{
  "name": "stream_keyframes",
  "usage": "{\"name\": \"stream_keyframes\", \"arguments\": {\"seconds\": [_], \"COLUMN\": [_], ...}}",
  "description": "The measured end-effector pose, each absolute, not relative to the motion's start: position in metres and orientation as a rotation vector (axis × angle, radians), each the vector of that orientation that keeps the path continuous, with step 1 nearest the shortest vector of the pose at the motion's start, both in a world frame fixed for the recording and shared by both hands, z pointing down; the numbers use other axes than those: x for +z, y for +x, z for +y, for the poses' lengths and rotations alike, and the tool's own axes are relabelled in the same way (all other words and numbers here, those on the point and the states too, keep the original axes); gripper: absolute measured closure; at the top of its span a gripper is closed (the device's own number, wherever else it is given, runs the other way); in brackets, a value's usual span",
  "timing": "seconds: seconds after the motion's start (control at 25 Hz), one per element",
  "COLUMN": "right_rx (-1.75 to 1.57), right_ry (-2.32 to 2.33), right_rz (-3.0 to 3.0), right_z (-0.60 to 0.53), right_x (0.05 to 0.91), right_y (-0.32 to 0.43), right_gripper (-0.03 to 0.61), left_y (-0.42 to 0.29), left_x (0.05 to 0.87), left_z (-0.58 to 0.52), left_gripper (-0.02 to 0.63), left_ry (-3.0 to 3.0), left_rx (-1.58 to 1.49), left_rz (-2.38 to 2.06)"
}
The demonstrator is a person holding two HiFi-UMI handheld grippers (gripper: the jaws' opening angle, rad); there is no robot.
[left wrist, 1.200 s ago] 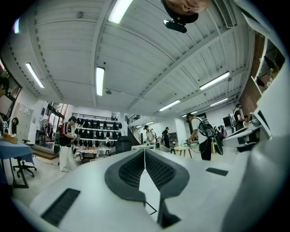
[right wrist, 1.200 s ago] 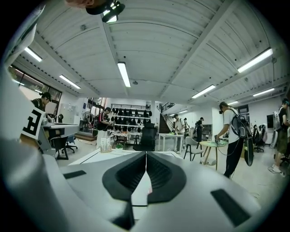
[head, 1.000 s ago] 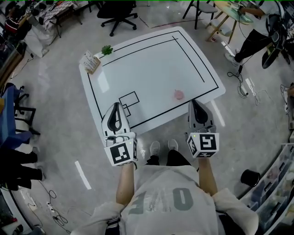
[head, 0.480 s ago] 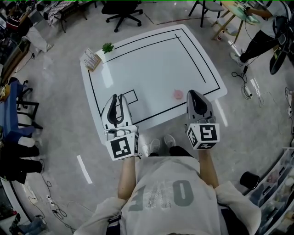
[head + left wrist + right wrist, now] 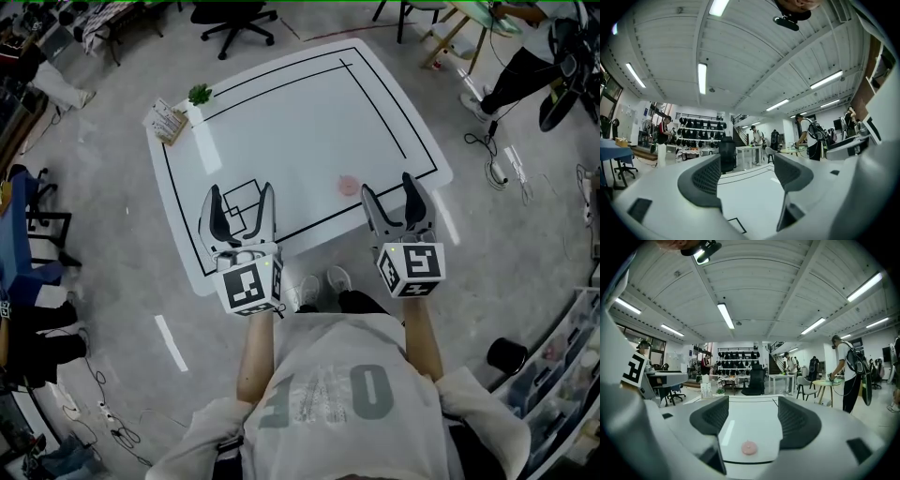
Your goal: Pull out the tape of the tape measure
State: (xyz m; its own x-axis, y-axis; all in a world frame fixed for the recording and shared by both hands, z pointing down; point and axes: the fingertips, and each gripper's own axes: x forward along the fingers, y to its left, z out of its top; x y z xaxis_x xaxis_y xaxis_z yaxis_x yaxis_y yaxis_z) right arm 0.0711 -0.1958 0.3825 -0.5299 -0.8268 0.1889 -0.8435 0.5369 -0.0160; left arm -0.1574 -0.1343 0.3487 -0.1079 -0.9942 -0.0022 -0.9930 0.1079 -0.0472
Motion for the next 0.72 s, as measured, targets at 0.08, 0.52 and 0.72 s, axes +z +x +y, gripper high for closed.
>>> {"name": "stream_keyframes", "arguments": {"seconds": [0.08, 0.52, 0.72], "right_rx": [0.162, 0.221, 0.271], "right_ry": [1.448, 1.594, 1.66], "right_rz": [-2.602, -2.472, -2.389], "right_z": [-0.198, -0.204, -0.203], "right_x": [0.384, 0.405, 0.42], "right_y": [0.08, 0.148, 0.187], "right_gripper": [0.264, 0.264, 0.264], "left_y": [-0.144, -0.001, 0.024], "left_x": [0.352, 0.463, 0.517], "left_z": [-0.141, -0.206, -0.225], "left_gripper": [0.287, 0.288, 0.287], "left_ry": [-2.115, -2.563, -2.63], "left_rx": [-0.039, -0.347, -0.553], "left_rz": [2.303, 2.085, 2.075]}}
